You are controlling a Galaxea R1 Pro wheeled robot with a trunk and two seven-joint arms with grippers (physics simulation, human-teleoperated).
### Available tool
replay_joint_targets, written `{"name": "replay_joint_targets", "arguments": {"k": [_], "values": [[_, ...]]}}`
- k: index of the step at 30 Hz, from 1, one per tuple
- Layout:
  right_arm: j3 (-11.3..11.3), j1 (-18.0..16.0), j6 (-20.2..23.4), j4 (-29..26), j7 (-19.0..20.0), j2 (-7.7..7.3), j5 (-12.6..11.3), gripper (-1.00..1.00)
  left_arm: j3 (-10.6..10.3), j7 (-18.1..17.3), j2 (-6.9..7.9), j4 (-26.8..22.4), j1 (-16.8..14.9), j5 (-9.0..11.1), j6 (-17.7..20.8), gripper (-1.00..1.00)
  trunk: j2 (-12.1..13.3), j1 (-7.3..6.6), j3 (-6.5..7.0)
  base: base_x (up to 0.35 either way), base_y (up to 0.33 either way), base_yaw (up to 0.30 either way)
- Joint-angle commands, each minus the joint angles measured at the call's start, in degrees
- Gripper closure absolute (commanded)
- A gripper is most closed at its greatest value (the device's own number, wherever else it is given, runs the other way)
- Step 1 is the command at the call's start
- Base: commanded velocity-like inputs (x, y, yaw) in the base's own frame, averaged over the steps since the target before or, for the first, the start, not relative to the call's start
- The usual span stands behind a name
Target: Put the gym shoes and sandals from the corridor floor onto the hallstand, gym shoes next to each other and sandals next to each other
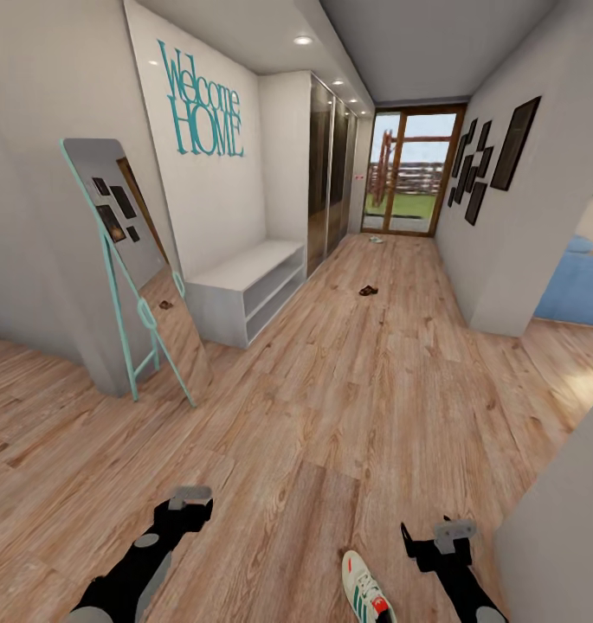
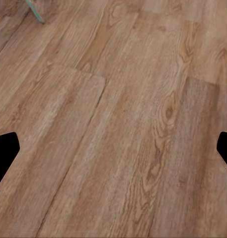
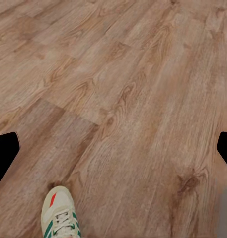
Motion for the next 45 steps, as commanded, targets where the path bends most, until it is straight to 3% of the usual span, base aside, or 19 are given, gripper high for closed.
{"name": "replay_joint_targets", "arguments": {"k": [1, 8, 21, 45], "values": [[0.1, -0.2, -0.1, 0.4, 0.0, 0.11, 0.7, -1.0, -0.9, -0.1, -0.37, 0.0, 0.0, -0.2, -0.9, -1.0, 0.0, 0.0, -0.05, 0.0, 0.0, 0.0], [0.3, -0.4, -0.1, 1.9, 0.0, 0.49, 0.9, -1.0, -3.1, -0.2, -0.97, 0.4, 0.1, 0.0, -2.1, -1.0, 0.0, 0.0, -0.05, 0.045, 0.0, 0.0], [0.0, -0.5, -0.1, 3.9, -0.3, 0.51, 0.8, -1.0, -3.5, -0.2, -1.31, 0.4, 0.1, 0.3, -2.8, -1.0, 0.0, 0.0, -0.05, 0.093, 0.0, 0.0], [0.0, -0.5, -0.1, 5.0, -0.4, 0.57, 0.6, -1.0, -3.5, -0.3, -1.26, 0.7, 0.0, 0.2, -3.0, -1.0, -9.7, 5.27, -4.36, 0.0, 0.0, 0.0]]}}
